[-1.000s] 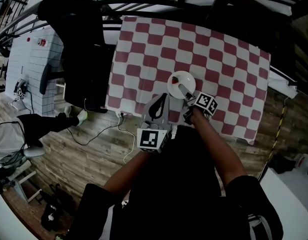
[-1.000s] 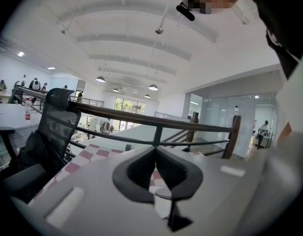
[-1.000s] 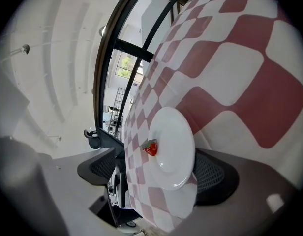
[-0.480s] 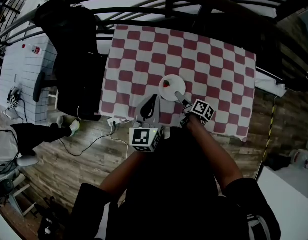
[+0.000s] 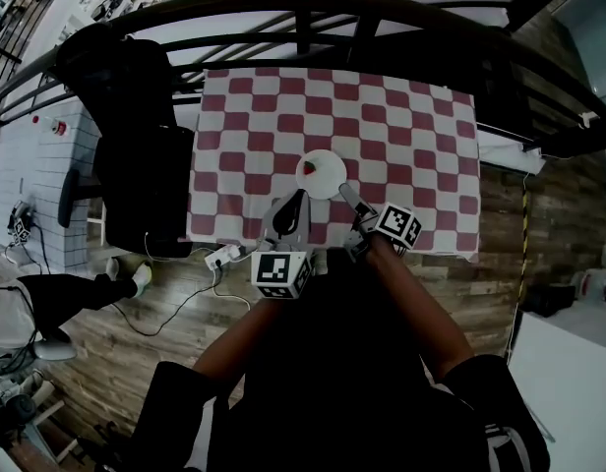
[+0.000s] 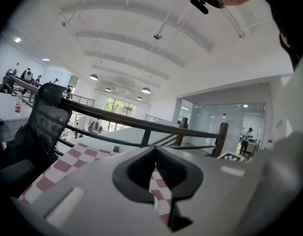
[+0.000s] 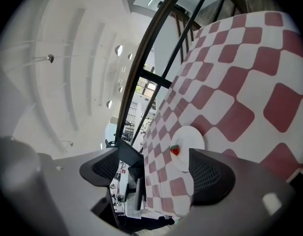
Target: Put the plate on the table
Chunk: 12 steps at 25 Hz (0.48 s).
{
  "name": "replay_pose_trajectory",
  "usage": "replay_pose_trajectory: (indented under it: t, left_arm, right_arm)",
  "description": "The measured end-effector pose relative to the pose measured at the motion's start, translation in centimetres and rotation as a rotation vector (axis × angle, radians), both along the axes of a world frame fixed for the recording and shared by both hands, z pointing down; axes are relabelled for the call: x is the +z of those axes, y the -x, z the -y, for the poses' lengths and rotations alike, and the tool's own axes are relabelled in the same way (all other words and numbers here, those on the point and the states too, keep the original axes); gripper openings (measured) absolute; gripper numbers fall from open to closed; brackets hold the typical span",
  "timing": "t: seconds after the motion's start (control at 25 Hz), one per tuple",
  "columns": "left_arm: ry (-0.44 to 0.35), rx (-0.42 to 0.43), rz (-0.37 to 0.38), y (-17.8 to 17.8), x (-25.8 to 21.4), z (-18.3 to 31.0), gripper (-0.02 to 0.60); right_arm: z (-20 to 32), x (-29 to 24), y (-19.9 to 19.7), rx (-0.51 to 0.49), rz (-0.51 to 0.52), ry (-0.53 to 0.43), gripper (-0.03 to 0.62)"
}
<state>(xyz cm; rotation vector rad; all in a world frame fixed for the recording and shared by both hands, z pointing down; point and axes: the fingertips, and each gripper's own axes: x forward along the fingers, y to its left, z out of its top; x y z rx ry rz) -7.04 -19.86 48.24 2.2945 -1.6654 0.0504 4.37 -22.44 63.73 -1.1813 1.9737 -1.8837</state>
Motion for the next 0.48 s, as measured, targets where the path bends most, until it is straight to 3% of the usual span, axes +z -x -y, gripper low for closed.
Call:
replay_pose_trajectory:
  t: [0.48]
  left_arm:
    - [-0.048, 0.099, 0.0, -2.8, -1.8, -2.6, 0.009]
  right_arm:
    - [-3.7, -6.0, -0.9, 0.049, -0.064, -0.143, 0.316]
